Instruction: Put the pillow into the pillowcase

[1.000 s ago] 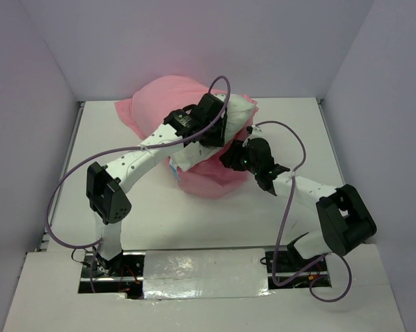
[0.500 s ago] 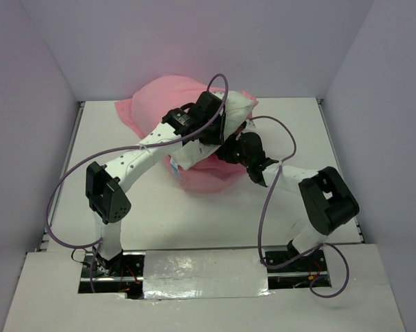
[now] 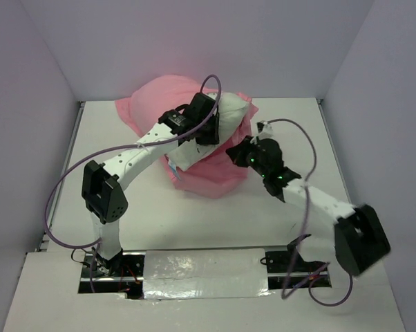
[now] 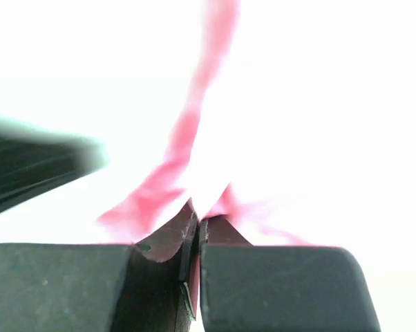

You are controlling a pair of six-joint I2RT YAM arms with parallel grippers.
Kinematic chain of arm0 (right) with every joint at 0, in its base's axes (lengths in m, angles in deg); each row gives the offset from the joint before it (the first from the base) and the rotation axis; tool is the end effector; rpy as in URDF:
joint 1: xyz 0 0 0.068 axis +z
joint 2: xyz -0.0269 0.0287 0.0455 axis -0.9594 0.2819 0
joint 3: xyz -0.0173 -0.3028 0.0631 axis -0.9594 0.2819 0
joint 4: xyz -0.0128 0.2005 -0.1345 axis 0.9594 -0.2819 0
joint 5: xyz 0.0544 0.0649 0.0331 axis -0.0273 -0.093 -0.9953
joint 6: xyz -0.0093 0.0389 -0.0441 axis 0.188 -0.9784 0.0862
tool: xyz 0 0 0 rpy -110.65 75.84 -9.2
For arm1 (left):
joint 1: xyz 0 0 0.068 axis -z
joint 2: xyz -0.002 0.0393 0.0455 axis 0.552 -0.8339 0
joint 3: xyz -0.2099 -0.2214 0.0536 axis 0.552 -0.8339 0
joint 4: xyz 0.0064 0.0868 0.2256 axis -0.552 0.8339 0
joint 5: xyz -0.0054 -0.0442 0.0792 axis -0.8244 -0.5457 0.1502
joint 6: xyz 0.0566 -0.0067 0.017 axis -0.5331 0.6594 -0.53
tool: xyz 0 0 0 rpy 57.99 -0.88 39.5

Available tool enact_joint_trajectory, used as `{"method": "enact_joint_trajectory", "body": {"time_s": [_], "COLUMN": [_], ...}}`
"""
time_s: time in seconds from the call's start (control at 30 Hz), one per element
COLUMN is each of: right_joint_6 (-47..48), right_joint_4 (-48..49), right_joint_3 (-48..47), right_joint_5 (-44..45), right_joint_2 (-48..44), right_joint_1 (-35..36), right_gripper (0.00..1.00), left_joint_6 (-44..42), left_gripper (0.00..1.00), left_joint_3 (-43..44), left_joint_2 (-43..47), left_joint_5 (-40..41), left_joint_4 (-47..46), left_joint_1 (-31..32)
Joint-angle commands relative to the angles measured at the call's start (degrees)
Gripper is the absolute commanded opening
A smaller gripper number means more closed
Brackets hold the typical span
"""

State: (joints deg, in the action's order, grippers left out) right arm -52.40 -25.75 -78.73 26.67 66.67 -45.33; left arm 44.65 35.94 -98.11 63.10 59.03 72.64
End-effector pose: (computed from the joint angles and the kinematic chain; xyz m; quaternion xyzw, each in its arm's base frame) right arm 0.2504 0.1353 0.2788 0.0565 0.8134 0.3133 0.4868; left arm 0.3358 -0.2678 0.3833 0.0248 0.9045 -0.2153 0.3672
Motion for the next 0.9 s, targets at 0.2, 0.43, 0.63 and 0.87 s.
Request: {"method": "enact_joint_trajectory", "body": {"time_s": [0.2,0.43,0.63,0.87], "right_joint_6": [-1.13,-6.04,-11.40,-0.87], "right_joint_4": [-1.15,4.73,6.76,-3.60], "right_joint_3": [-1.16,-1.62,7.33,4.82], "right_joint_5": [-13.50,-22.72,-32.29,-40.81], "right_joint_2": [-34.76,-32.93,-31.78,-32.22], "right_joint_1": [-1.57,-4.65,-4.21,-4.04], "right_gripper": [0.00,0.00,0.00,0.00], "left_joint_6": [3.59,6.41,11.41,18.18], "left_gripper": [0.31,0.37,0.25,0.24], "left_joint_3": [-5.59,-6.82,9.83,6.64], "left_joint_2": [-3.90,-6.28,-12.94,-11.99], "left_joint_5": [3.54,-2.17,1.15,1.07], "left_joint_4": [-11.53,-16.52,-13.13,-24.25], "left_joint_1": [-3.80,-3.63,-4.24,-4.59]}}
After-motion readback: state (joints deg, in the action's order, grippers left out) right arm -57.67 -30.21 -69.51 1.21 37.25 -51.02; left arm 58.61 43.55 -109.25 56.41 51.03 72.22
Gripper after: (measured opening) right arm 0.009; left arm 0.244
